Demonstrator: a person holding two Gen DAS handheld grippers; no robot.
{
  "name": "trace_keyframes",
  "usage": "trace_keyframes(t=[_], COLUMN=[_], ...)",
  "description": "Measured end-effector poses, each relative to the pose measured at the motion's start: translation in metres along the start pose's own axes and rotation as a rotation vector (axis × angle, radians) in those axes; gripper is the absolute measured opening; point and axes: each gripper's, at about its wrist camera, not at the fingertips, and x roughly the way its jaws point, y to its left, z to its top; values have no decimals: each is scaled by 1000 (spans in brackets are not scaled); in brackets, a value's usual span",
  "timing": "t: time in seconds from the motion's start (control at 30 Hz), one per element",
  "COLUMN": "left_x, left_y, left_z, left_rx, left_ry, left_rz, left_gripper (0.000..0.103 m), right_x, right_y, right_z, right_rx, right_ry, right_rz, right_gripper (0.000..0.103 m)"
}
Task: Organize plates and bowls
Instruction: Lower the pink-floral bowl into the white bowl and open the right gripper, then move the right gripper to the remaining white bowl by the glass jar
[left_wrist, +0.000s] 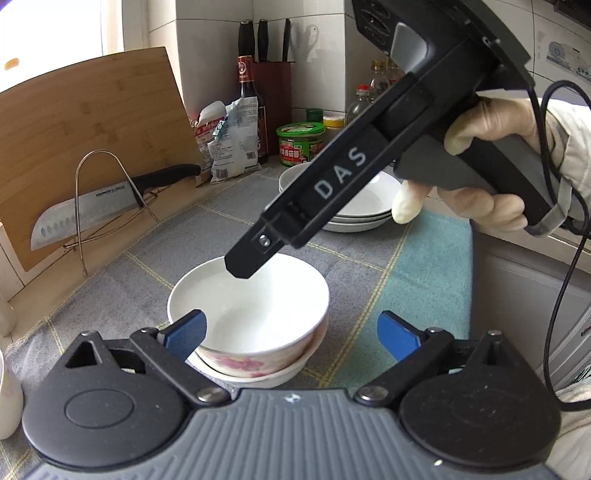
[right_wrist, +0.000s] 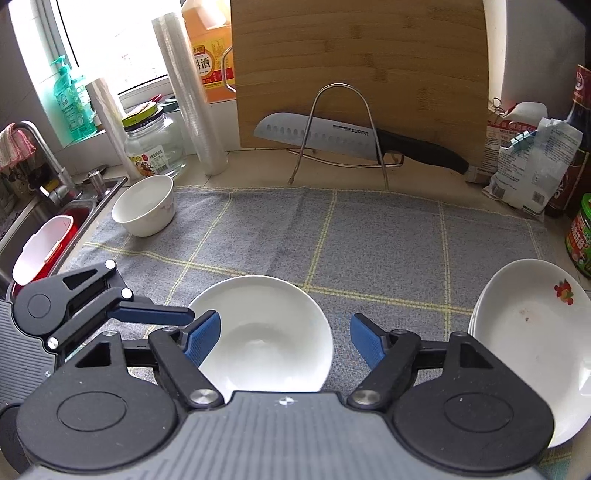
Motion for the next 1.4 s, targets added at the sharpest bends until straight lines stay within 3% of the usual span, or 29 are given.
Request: trace_keyframes(t=[0.2,0.37,0.57,0.7,0.87,1.03,1.23,1.4], left_x=[-1,-20,-58,-79,-102,-116,-130,-133], left_y=[3,7,31,56,83,102,118,141], left_z=[-3,-7,-36,-60,-84,-92,-102,-107], left_rx=[-20,-41,-121,-193,-315,-431,-509,-548], left_ry=[4,-47,-85,-26,33,100,126,111], left_rz=[-6,30,169,300,466,620,685,663], left_gripper=[98,99,102,102,102,102,102,102], right_x=[-7,-16,-13,3,21,35,52,68], right_y=[2,13,44,72,108,127,138,151], right_z=[-3,-1,9,16,22,29,32,29], right_rx=[5,-9,-19,-39,-152,-212,-198,-220], right_ry=[-19,-68,-148,-149,-146,-162,-154,-135], right_rz=[-13,-49,-88,-39,-20,65,104,61], right_gripper=[86,99,103,103,103,103,103,103])
